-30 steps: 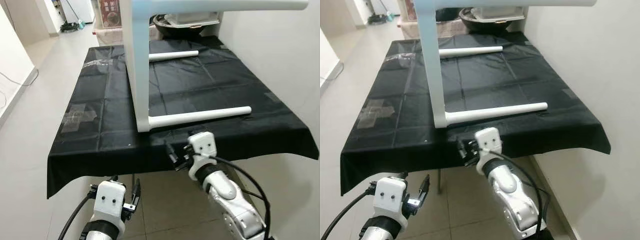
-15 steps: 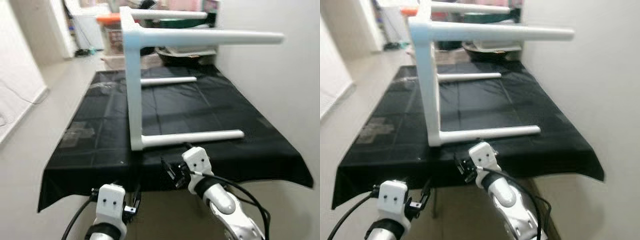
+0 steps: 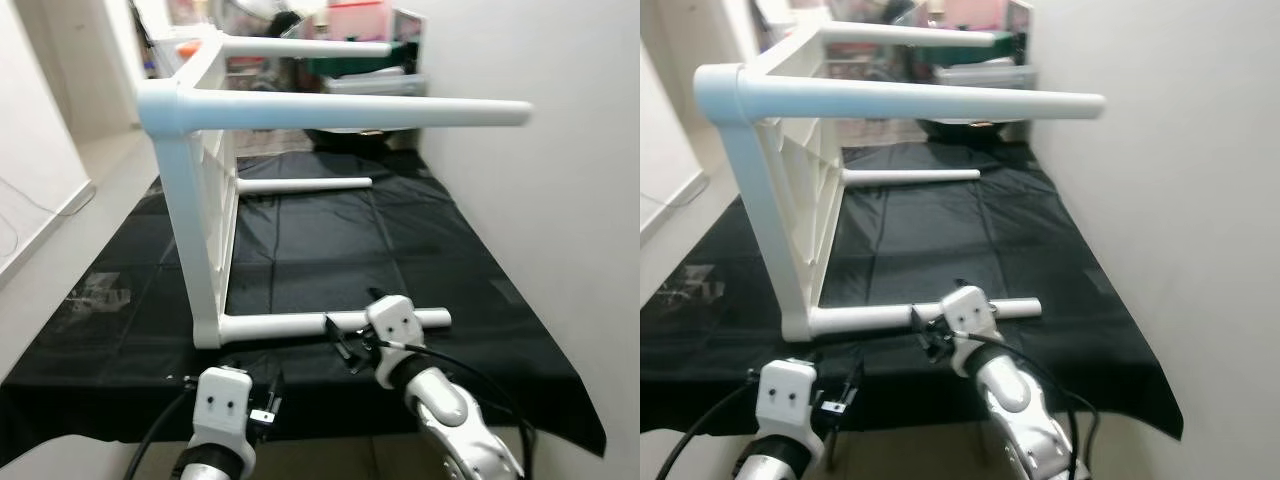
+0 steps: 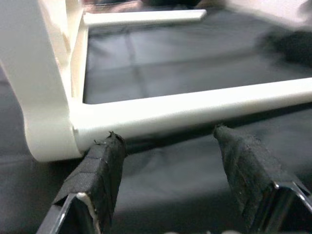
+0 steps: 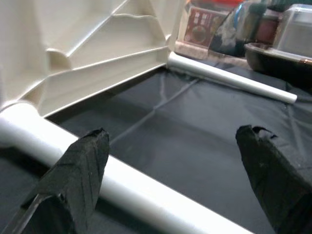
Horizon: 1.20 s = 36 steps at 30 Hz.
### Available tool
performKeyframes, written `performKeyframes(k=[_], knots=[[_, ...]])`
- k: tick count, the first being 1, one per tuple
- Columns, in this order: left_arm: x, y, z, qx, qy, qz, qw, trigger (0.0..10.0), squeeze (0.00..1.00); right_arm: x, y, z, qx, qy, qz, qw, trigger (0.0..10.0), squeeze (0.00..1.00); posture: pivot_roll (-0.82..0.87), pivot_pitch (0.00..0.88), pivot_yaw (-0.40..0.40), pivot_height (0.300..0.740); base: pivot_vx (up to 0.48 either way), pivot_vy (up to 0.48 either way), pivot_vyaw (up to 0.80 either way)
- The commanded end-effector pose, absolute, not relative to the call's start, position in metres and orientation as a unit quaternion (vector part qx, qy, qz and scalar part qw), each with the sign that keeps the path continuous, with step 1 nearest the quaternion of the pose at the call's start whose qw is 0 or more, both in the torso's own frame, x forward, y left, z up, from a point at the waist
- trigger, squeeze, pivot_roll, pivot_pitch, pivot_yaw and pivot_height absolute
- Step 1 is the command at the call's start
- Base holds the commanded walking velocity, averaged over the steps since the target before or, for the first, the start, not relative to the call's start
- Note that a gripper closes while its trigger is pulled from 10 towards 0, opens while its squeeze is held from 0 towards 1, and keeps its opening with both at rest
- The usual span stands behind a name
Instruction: Building children table
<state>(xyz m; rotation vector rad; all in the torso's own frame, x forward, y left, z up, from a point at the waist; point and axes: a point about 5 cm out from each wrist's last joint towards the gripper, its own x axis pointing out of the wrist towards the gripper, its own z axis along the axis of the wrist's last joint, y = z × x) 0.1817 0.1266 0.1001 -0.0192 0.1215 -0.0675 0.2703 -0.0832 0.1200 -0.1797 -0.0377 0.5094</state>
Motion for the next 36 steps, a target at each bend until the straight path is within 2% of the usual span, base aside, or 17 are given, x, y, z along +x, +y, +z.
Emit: performKeyframes(k=[1, 9, 11, 14, 15, 16, 17, 19, 23, 25, 36], knots=[[0.184, 0.122, 0.103, -0.023, 0.054, -0.04, 0.997, 10.0, 0.0, 0.273, -0.095, 0.118, -0.096, -0.013, 0.233, 0.968, 10.0, 0.0, 0.03, 0.0, -0.006, 0.74, 0.0, 0.0, 0.0], [0.186, 0.124, 0.103, -0.022, 0.051, -0.035, 0.998, 10.0, 0.0, 0.278, -0.102, 0.126, -0.115, -0.043, 0.193, 0.974, 10.0, 0.0, 0.03, 0.0, -0.005, 0.74, 0.0, 0.0, 0.0], [0.189, 0.129, 0.109, -0.01, 0.032, -0.021, 0.999, 10.0, 0.0, 0.283, -0.114, 0.142, -0.185, -0.102, 0.121, 0.97, 10.0, 0.0, 0.03, 0.0, -0.004, 0.74, 0.0, 0.0, 0.0], [0.195, 0.142, 0.118, 0.026, 0.003, 0.015, 1.0, 10.0, 0.0, 0.283, -0.12, 0.162, -0.321, -0.184, 0.049, 0.928, 10.0, 0.0, 0.03, 0.0, -0.002, 0.74, 0.0, 0.0, 0.0], [0.195, 0.142, 0.118, 0.026, 0.003, 0.015, 1.0, 10.0, 0.0, 0.283, -0.12, 0.162, -0.321, -0.184, 0.049, 0.928, 10.0, 0.0, 0.03, 0.0, -0.002, 0.74, 0.0, 0.0, 0.0], [0.196, 0.145, 0.12, 0.032, -0.002, 0.023, 0.999, 10.0, 0.0, 0.281, -0.122, 0.166, -0.345, -0.207, 0.022, 0.915, 10.0, 0.0, 0.03, 0.0, 0.0, 0.74, 0.0, 0.0, 0.0], [0.196, 0.145, 0.12, 0.032, -0.002, 0.023, 0.999, 10.0, 0.0, 0.281, -0.122, 0.166, -0.345, -0.207, 0.022, 0.915, 10.0, 0.0, 0.03, 0.0, 0.0, 0.74, 0.0, 0.0, 0.0], [0.199, 0.149, 0.123, 0.036, -0.012, 0.033, 0.999, 10.0, 0.0, 0.278, -0.126, 0.177, -0.372, -0.25, -0.028, 0.893, 10.0, 0.0, 0.03, 0.0, 0.004, 0.74, 0.0, 0.0, 0.0], [0.202, 0.151, 0.128, 0.043, -0.024, 0.034, 0.998, 10.0, 0.0, 0.275, -0.13, 0.188, -0.39, -0.286, -0.079, 0.872, 10.0, 0.0, 0.03, 0.0, 0.009, 0.74, 0.0, 0.0, 0.0], [0.207, 0.156, 0.133, 0.052, -0.036, 0.034, 0.997, 10.0, 0.0, 0.273, -0.131, 0.199, -0.408, -0.324, -0.128, 0.844, 10.0, 0.0, 0.03, 0.0, 0.017, 0.74, 0.0, 0.0, 0.0], [0.221, 0.179, 0.141, 0.083, -0.058, 0.072, 0.992, 10.0, 0.0, 0.29, -0.11, 0.231, -0.412, -0.397, -0.168, 0.802, 10.0, 0.0, 0.03, 0.0, 0.022, 0.74, 0.0, 0.0, 0.0]])
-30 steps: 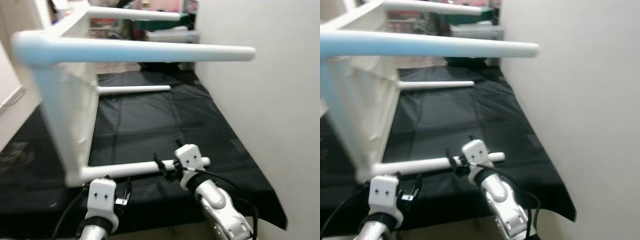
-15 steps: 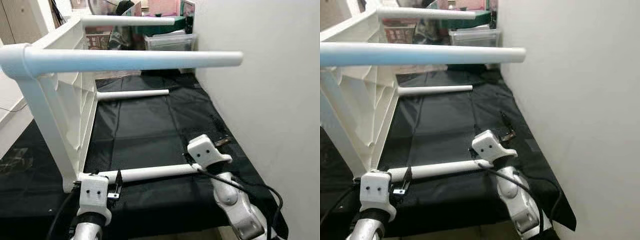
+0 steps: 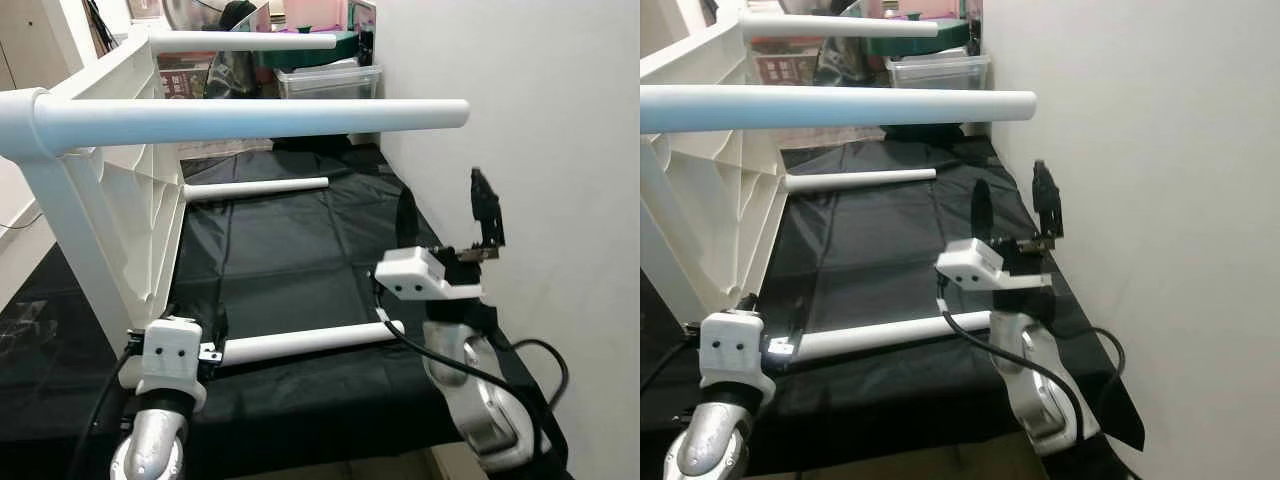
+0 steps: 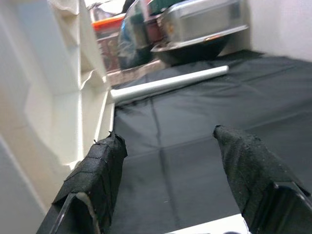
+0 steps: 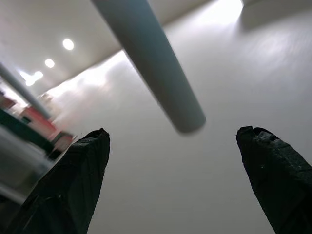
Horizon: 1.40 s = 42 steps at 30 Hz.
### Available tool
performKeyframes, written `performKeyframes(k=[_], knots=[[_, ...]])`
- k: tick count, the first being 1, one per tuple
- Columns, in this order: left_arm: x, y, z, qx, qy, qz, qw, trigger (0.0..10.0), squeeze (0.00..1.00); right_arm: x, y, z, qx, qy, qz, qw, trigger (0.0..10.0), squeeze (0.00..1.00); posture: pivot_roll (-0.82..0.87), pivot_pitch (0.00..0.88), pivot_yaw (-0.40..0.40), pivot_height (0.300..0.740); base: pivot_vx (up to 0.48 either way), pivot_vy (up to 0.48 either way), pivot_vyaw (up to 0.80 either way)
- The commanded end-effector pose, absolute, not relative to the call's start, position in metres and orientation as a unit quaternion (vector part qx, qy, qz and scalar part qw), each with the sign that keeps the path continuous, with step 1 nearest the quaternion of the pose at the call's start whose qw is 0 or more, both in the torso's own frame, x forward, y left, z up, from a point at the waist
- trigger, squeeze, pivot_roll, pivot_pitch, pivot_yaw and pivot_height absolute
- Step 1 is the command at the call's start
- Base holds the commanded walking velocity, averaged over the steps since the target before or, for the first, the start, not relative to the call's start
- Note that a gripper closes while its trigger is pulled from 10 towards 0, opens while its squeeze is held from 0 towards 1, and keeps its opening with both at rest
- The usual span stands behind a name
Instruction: Building children table
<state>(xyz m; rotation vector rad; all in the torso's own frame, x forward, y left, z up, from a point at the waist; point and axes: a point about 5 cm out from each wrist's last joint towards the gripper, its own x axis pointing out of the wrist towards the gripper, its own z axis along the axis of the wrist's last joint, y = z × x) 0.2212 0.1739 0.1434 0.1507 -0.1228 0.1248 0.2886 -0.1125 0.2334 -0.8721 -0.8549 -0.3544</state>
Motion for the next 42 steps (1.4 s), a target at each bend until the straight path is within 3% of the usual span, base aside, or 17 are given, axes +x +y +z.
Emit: performKeyframes(k=[1, 9, 20, 42], knots=[[0.222, 0.18, 0.142, 0.086, -0.057, 0.076, 0.992, 10.0, 0.0, 0.294, -0.109, 0.234, -0.418, -0.404, -0.171, 0.795, 10.0, 0.0, 0.03, 0.0, 0.02, 0.74, 0.0, 0.0, 0.0], [0.22, 0.181, 0.138, 0.086, -0.049, 0.09, 0.991, 10.0, 0.0, 0.305, -0.102, 0.243, -0.441, -0.428, -0.174, 0.77, 10.0, 0.0, 0.03, 0.0, 0.02, 0.74, 0.0, 0.0, 0.0], [0.218, 0.188, 0.129, 0.076, -0.028, 0.122, 0.989, 10.0, 0.0, 0.317, -0.089, 0.268, -0.469, -0.472, -0.224, 0.713, 10.0, 0.0, 0.03, 0.0, 0.014, 0.74, 0.0, 0.0, 0.0], [0.217, 0.198, 0.124, 0.052, -0.014, 0.156, 0.986, 10.0, 0.0, 0.334, -0.06, 0.288, -0.468, -0.51, -0.229, 0.684, 10.0, 0.0, 0.03, 0.0, 0.006, 0.74, 0.0, 0.0, 0.0]])
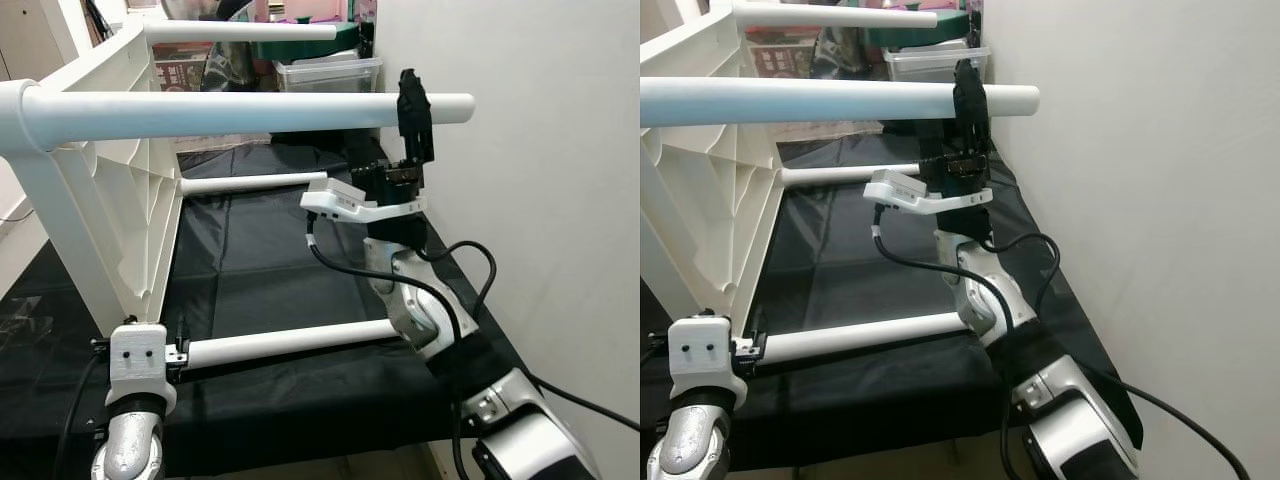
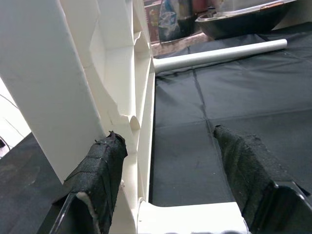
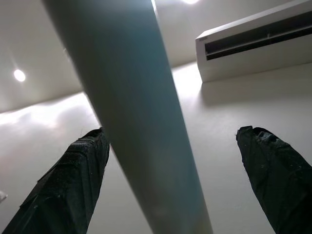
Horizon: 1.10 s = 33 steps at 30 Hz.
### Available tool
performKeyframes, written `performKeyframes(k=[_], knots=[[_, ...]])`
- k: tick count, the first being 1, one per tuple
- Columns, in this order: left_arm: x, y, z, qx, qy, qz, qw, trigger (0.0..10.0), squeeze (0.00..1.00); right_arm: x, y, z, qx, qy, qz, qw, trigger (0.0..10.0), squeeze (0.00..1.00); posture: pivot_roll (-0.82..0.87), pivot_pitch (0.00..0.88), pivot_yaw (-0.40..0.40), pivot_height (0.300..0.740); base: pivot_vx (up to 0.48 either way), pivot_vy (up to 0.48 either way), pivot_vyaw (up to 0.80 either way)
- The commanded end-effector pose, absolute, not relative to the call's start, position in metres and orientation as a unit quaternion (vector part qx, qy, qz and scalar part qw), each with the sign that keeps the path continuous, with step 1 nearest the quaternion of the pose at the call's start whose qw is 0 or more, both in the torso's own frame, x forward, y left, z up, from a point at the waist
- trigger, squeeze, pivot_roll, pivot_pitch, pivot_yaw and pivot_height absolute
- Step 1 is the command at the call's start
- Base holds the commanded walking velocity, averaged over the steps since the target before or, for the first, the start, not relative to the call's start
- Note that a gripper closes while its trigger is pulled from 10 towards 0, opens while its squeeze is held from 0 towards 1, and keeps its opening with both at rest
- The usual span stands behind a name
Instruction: Building children table
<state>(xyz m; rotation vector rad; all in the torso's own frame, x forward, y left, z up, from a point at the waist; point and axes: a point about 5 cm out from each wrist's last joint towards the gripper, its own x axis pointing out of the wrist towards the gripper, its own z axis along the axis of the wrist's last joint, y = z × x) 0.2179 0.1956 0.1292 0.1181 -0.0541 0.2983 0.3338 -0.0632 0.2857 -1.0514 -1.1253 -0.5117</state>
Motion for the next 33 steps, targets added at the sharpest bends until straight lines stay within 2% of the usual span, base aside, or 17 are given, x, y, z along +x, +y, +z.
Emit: performKeyframes(k=[1, 3, 4, 5, 6, 7, 8, 9, 10, 11, 14, 15, 26, 29, 33], knots=[[0.219, 0.197, 0.125, 0.048, -0.015, 0.155, 0.987, 10.0, 0.0, 0.335, -0.058, 0.29, -0.47, -0.513, -0.23, 0.681, 9.1, 0.0, 0.03, 0.0, 0.008, 0.74, 0.0, 0.0, 0.0], [0.22, 0.196, 0.125, 0.046, -0.015, 0.155, 0.987, 10.0, 0.0, 0.335, -0.057, 0.291, -0.472, -0.515, -0.23, 0.678, 9.1, 0.0, 0.03, 0.0, 0.008, 0.74, 0.0, 0.0, 0.0], [0.22, 0.196, 0.124, 0.044, -0.014, 0.155, 0.987, 10.0, 0.0, 0.337, -0.055, 0.292, -0.476, -0.516, -0.231, 0.674, 8.2, 0.0, 0.03, 0.0, 0.008, 0.74, 0.0, 0.0, 0.0], [0.22, 0.196, 0.124, 0.044, -0.013, 0.155, 0.987, 10.0, 0.0, 0.338, -0.055, 0.293, -0.478, -0.517, -0.232, 0.672, 9.1, 0.0, 0.03, 0.0, 0.008, 0.74, 0.0, 0.0, 0.0], [0.22, 0.196, 0.123, 0.044, -0.012, 0.155, 0.987, 10.0, 0.0, 0.339, -0.054, 0.294, -0.478, -0.517, -0.234, 0.67, 9.1, 0.0, 0.03, 0.0, 0.008, 0.74, 0.0, 0.0, 0.0], [0.22, 0.197, 0.123, 0.044, -0.011, 0.156, 0.987, 10.0, 0.0, 0.34, -0.054, 0.294, -0.479, -0.517, -0.234, 0.67, 9.8, 0.0, 0.03, 0.0, 0.008, 0.74, 0.0, 0.0, 0.0], [0.22, 0.197, 0.123, 0.044, -0.011, 0.156, 0.987, 10.0, 0.0, 0.34, -0.054, 0.294, -0.479, -0.517, -0.234, 0.67, 9.8, 0.0, 0.03, 0.0, 0.008, 0.74, 0.0, 0.0, 0.0], [0.22, 0.197, 0.122, 0.044, -0.01, 0.157, 0.987, 10.0, 0.0, 0.341, -0.054, 0.295, -0.479, -0.516, -0.235, 0.67, 9.4, 0.0, 0.03, 0.0, 0.008, 0.74, 0.0, 0.0, 0.0], [0.219, 0.197, 0.121, 0.043, -0.009, 0.159, 0.986, 10.0, 0.0, 0.342, -0.053, 0.295, -0.478, -0.516, -0.236, 0.67, 8.5, 0.0, 0.03, 0.0, 0.007, 0.74, 0.0, 0.0, 0.0], [0.218, 0.199, 0.12, 0.042, -0.007, 0.162, 0.986, 10.0, 0.0, 0.344, -0.052, 0.296, -0.478, -0.515, -0.235, 0.672, 6.6, 0.0, 0.03, 0.0, 0.007, 0.74, 0.0, 0.0, 0.0], [0.218, 0.199, 0.119, 0.041, -0.005, 0.165, 0.985, 10.0, 0.0, 0.345, -0.052, 0.296, -0.477, -0.515, -0.234, 0.672, 6.6, 0.0, 0.03, 0.0, 0.007, 0.74, 0.0, 0.0, 0.0], [0.217, 0.2, 0.118, 0.039, -0.002, 0.168, 0.985, 10.0, 0.0, 0.345, -0.051, 0.297, -0.476, -0.515, -0.234, 0.673, 0.0, 0.0, 0.03, 0.0, 0.007, 0.74, 0.0, 0.0, 0.0], [0.227, 0.212, 0.103, 0.03, 0.005, 0.175, 0.984, 10.0, 0.0, 0.348, -0.048, 0.299, -0.472, -0.516, -0.229, 0.677, 0.0, 0.0, 0.02, 0.0, 0.002, 0.74, 0.0, 0.0, 0.0], [0.244, 0.215, 0.103, 0.017, -0.003, 0.155, 0.988, 10.0, 0.0, 0.349, -0.047, 0.298, -0.472, -0.514, -0.225, 0.68, 0.0, 0.0, 0.02, 0.0, 0.007, 0.74, 0.0, 0.0, 0.0], [0.277, 0.205, 0.119, 0.022, -0.03, 0.105, 0.994, 10.0, 0.0, 0.348, -0.048, 0.295, -0.473, -0.513, -0.219, 0.682, 0.0, 0.0, 0.02, 0.0, 0.012, 0.74, 0.0, 0.0, 0.0]])
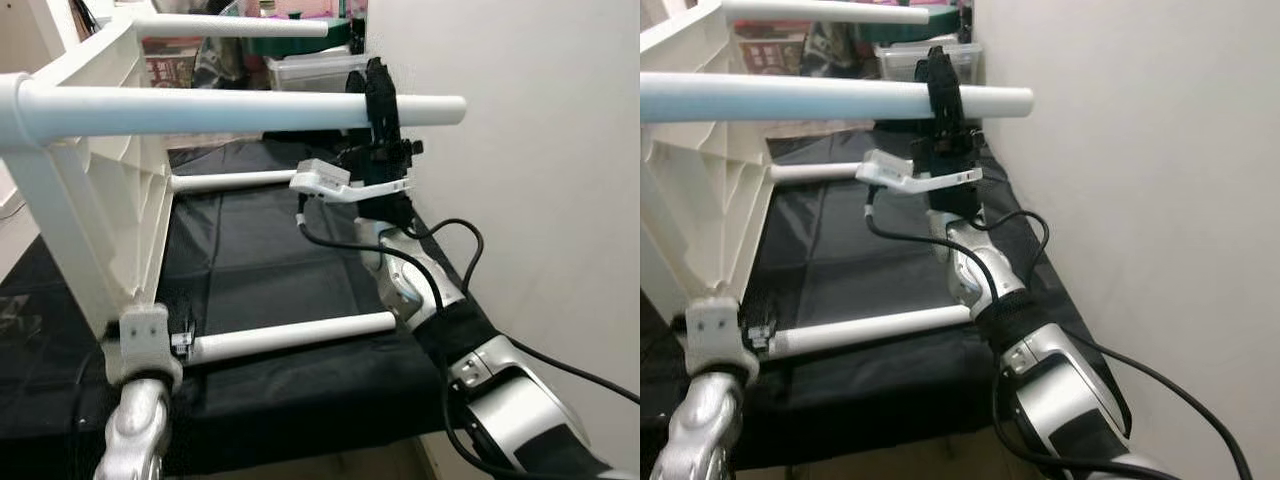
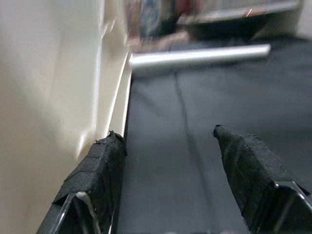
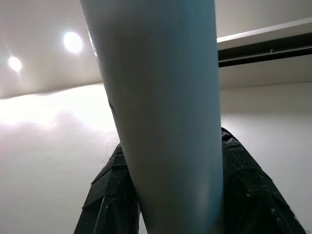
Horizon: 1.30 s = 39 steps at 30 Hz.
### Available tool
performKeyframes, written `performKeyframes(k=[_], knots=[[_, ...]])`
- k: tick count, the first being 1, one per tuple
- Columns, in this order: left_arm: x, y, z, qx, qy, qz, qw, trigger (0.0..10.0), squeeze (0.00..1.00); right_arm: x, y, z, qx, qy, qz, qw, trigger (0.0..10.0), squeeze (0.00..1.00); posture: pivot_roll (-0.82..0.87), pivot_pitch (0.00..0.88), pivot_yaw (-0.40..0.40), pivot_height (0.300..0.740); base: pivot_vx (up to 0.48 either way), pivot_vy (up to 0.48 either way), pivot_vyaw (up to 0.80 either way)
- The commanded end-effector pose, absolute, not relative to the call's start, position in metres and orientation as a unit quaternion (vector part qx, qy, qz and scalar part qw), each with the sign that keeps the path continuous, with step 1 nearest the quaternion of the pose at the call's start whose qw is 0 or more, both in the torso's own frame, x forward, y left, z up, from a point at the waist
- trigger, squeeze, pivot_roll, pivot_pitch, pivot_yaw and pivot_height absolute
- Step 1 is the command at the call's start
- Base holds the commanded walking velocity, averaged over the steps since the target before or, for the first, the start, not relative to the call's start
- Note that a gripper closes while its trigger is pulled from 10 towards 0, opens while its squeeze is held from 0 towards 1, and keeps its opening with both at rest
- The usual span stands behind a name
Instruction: Building children table
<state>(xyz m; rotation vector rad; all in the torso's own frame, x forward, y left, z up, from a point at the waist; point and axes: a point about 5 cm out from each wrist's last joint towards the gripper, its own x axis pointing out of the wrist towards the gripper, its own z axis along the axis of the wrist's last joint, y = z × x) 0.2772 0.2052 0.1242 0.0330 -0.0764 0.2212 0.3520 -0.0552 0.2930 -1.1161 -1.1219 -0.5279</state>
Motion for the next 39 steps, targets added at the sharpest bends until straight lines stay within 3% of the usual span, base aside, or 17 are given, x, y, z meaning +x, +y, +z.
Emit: performKeyframes(k=[1, 12, 15, 17, 20, 24, 26, 31, 33, 36, 39], knots=[[0.282, 0.203, 0.122, 0.031, -0.033, 0.101, 0.994, 10.0, 0.0, 0.348, -0.047, 0.295, -0.473, -0.513, -0.218, 0.682, 0.0, 0.0, 0.02, 0.0, 0.012, 0.74, 0.0, 0.0, 0.0], [0.295, 0.211, 0.134, 0.071, -0.048, 0.126, 0.988, 10.0, 0.0, 0.351, -0.047, 0.295, -0.472, -0.51, -0.216, 0.686, 0.0, 0.0, 0.02, 0.0, 0.017, 0.74, 0.0, 0.0, 0.0], [0.286, 0.226, 0.133, 0.096, -0.038, 0.155, 0.983, 10.0, 0.0, 0.353, -0.048, 0.294, -0.473, -0.505, -0.216, 0.689, 0.0, 0.0, 0.03, 0.0, 0.017, 0.74, 0.0, 0.0, 0.0], [0.271, 0.254, 0.128, 0.15, -0.012, 0.186, 0.971, 10.0, 0.0, 0.357, -0.051, 0.293, -0.473, -0.493, -0.217, 0.698, 0.0, 0.0, 0.03, 0.0, 0.016, 0.74, 0.0, 0.0, 0.0], [0.266, 0.265, 0.127, 0.167, -0.001, 0.196, 0.966, 10.0, 0.0, 0.358, -0.053, 0.293, -0.472, -0.488, -0.218, 0.701, 0.0, 0.0, 0.03, 0.0, 0.016, 0.74, 0.0, 0.0, 0.0], [0.251, 0.31, 0.132, 0.228, 0.023, 0.213, 0.95, 10.0, 0.0, 0.365, -0.057, 0.294, -0.473, -0.471, -0.219, 0.712, 0.0, 0.0, 0.05, 0.0, 0.016, 0.74, 0.0, 0.0, 0.0], [0.251, 0.31, 0.132, 0.228, 0.023, 0.213, 0.95, 10.0, 0.0, 0.365, -0.057, 0.294, -0.473, -0.471, -0.219, 0.712, 0.0, 0.0, 0.05, 0.0, 0.016, 0.74, 0.0, 0.0, 0.0], [0.243, 0.356, 0.159, 0.288, 0.024, 0.212, 0.933, 10.0, 0.0, 0.371, -0.06, 0.296, -0.471, -0.453, -0.222, 0.724, 0.0, 0.0, 0.06, 0.0, 0.015, 0.74, 0.0, 0.0, 0.0], [0.243, 0.356, 0.159, 0.288, 0.024, 0.212, 0.933, 10.0, 0.0, 0.371, -0.06, 0.296, -0.471, -0.453, -0.222, 0.724, 0.0, 0.0, 0.06, 0.0, 0.015, 0.74, 0.0, 0.0, 0.0], [0.253, 0.385, 0.211, 0.347, 0.004, 0.188, 0.919, 10.0, 0.0, 0.377, -0.063, 0.296, -0.465, -0.426, -0.217, 0.745, 0.0, 0.0, 0.07, 0.0, 0.021, 0.74, 0.0, 0.0, 0.0], [0.253, 0.385, 0.211, 0.347, 0.004, 0.188, 0.919, 10.0, 0.0, 0.377, -0.063, 0.296, -0.465, -0.426, -0.217, 0.745, 0.0, 0.0, 0.07, 0.0, 0.021, 0.74, 0.0, 0.0, 0.0]])
